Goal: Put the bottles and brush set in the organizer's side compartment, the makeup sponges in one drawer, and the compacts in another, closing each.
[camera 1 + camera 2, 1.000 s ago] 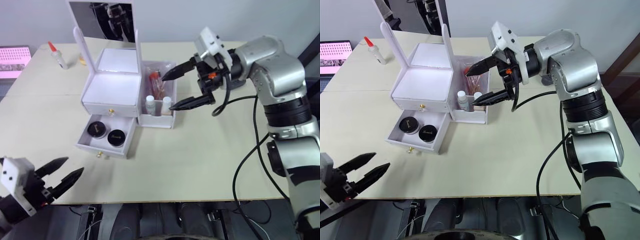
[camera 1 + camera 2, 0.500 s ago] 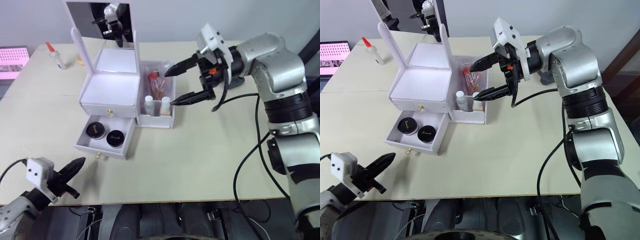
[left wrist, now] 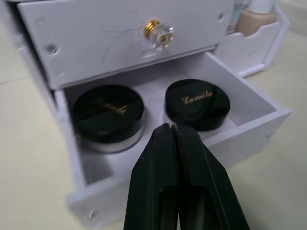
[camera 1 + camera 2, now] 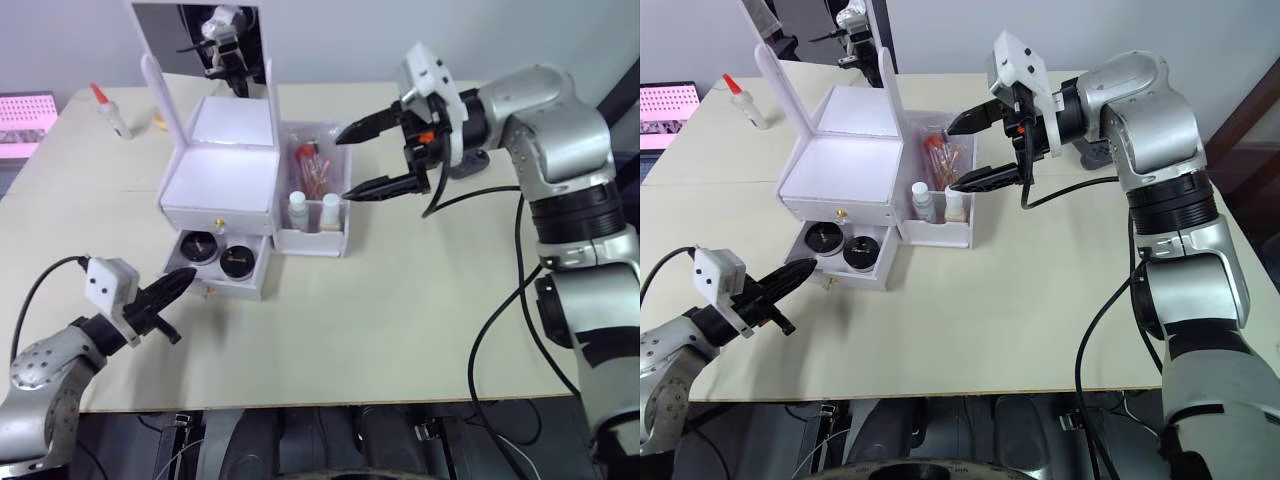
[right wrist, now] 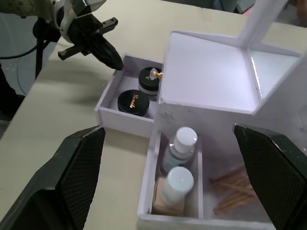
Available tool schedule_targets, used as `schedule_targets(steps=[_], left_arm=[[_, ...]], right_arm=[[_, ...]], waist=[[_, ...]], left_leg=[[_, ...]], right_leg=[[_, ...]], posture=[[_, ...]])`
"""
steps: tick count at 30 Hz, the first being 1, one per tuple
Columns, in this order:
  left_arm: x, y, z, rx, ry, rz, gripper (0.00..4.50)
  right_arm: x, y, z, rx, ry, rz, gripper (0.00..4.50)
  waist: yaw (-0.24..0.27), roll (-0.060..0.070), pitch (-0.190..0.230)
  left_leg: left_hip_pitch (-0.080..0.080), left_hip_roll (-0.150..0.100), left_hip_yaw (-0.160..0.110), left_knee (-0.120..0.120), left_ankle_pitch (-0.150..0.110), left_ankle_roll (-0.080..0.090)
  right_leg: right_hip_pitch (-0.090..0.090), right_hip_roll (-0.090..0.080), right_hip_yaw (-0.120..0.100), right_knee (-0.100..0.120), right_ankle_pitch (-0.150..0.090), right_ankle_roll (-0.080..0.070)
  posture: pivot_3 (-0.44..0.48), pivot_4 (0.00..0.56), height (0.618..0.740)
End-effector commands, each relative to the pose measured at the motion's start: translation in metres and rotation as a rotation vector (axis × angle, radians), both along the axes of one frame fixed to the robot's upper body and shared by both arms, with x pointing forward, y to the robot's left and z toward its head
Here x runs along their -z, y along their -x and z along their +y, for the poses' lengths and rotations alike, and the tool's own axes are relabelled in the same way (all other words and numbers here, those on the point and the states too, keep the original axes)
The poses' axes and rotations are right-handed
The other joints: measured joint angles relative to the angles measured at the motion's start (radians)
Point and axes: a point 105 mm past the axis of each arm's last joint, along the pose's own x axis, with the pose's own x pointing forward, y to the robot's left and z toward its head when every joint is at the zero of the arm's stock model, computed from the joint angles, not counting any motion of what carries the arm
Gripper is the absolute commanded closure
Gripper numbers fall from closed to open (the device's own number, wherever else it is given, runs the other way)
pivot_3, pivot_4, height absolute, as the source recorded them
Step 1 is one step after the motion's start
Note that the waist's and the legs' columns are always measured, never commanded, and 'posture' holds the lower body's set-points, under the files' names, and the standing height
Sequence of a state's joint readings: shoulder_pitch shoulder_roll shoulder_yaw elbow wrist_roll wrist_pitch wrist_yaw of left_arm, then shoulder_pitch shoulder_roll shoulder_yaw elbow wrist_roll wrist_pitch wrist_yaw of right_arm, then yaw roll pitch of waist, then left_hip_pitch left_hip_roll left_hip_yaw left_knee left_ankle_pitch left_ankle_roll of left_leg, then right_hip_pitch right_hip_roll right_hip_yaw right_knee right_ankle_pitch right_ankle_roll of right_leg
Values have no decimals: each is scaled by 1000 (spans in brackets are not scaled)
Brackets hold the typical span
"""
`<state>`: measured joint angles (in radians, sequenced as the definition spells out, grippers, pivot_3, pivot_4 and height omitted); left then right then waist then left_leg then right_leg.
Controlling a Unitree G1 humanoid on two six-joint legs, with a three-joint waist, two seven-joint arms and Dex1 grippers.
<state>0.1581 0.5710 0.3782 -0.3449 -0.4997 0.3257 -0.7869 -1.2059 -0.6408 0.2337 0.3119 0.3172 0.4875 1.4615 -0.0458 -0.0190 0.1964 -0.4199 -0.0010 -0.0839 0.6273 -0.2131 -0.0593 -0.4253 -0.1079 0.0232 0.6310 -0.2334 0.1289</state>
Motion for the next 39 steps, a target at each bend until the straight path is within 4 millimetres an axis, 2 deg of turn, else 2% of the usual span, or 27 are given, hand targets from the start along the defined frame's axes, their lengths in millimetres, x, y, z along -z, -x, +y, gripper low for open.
schedule_targets(steps=[1, 6, 11, 15, 18, 21, 26, 30, 39], left_arm=[[-6, -9, 0, 8, -31, -25, 4438], [-13, -13, -1, 29, -10, -49, 4438], [-26, 8, 4, 59, 64, -56, 4438], [-15, 30, 7, 90, 42, -6, 4438], [0, 36, 17, 48, 35, 37, 4438], [6, 28, 22, -5, 29, 29, 4438], [15, 10, 14, 1, 14, 28, 4438], [27, 4, 10, 35, 3, 69, 4438], [21, -21, 8, 63, -2, 36, 4438]], right_arm=[[-23, 1, 0, 0, -35, -86, 0], [-23, 0, 0, 3, -40, -87, 0], [-18, -1, -1, 15, -44, -84, 0], [-17, 1, 1, 10, -49, -79, 0], [-16, 1, 3, 7, -52, -77, 0], [-17, 0, 5, 3, -58, -88, 0], [-18, 1, 8, -1, -65, -96, 0], [-18, 2, 8, -1, -63, -92, 0], [-18, 4, 8, 8, -61, -82, 0]], waist=[[2, 0, 0], [1, 0, 0], [0, 0, 0], [1, 0, 0], [2, 0, 0], [5, 0, 0], [4, 0, 0], [1, 0, 0], [6, 0, 0]], left_leg=[[0, 0, 0, 0, 0, 0], [0, 0, 0, 0, 0, 0], [0, 1, 0, 0, 0, 0], [0, 1, 0, 0, 0, 0], [0, 1, 0, 0, 0, 0], [0, 1, 0, 0, 0, 0], [0, 1, 0, 1, 0, 0], [0, 1, 0, 0, 0, 0], [0, 1, 0, 1, 0, 0]], right_leg=[[0, 0, 0, 0, 0, 0], [0, 1, 0, 0, 0, 0], [0, 1, 0, 0, 0, 0], [0, 1, 0, 0, -2, -4], [0, 1, 0, -1, -2, -5], [0, 1, 0, 0, -2, -5], [1, 1, 0, 0, -2, -4], [1, 1, 0, 0, -2, -4], [0, 2, 0, 0, -2, -4]], posture=[[0, 150, 740], [0, 150, 740], [0, 150, 740], [0, 150, 740], [0, 150, 740], [0, 150, 740], [0, 150, 740], [0, 150, 740], [0, 150, 740]])
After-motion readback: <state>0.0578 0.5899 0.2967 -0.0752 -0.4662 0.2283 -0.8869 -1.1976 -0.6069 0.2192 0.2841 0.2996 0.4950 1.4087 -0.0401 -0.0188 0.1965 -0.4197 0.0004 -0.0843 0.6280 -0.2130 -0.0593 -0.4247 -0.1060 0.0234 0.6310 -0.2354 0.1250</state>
